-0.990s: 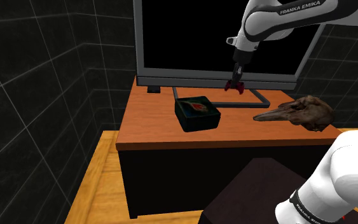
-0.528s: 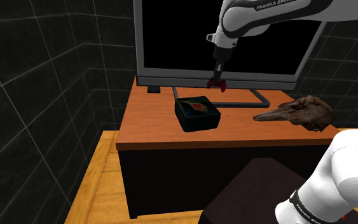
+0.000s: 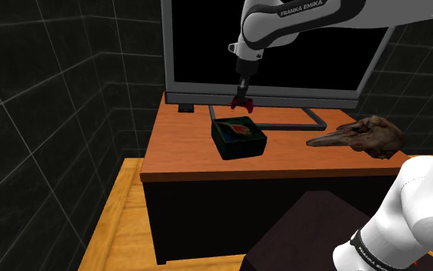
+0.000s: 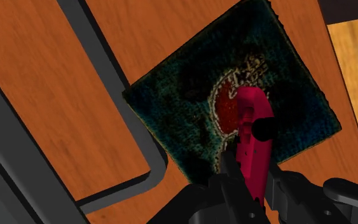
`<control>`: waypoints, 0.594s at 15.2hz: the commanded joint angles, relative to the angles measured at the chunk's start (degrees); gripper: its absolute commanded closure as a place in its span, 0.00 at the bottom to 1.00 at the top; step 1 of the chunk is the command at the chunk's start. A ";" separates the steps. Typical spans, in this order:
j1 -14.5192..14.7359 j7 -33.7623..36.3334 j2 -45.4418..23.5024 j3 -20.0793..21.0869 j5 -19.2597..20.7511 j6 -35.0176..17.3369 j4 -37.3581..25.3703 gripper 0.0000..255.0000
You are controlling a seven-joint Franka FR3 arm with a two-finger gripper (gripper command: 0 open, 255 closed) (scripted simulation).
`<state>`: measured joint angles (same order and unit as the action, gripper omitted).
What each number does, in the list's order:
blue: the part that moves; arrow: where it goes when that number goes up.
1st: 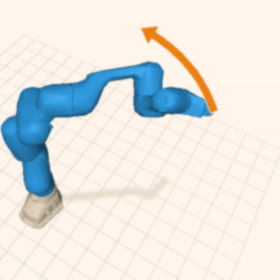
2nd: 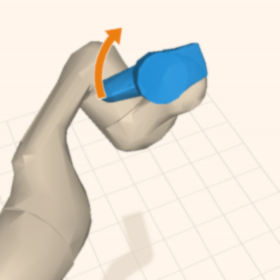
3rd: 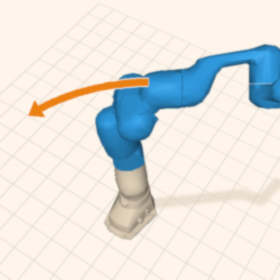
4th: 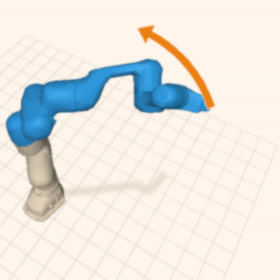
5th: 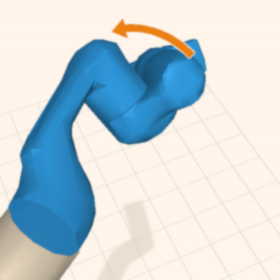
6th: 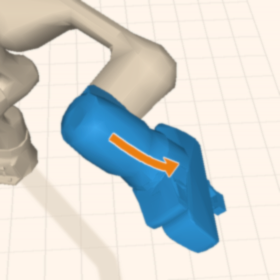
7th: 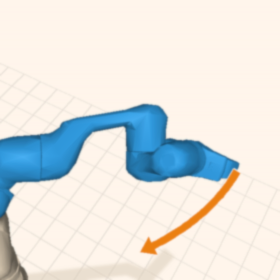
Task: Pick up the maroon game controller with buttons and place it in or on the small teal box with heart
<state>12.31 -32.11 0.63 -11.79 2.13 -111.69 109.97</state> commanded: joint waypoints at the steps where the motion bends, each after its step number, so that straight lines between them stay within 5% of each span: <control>1: 0.06 0.18 -0.27 0.06 -0.04 -1.52 1.23 1.00; 9: -0.01 0.13 -1.80 -0.01 -0.29 -7.49 5.69 1.00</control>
<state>12.36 -31.87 -0.86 -11.74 1.90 -118.35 115.17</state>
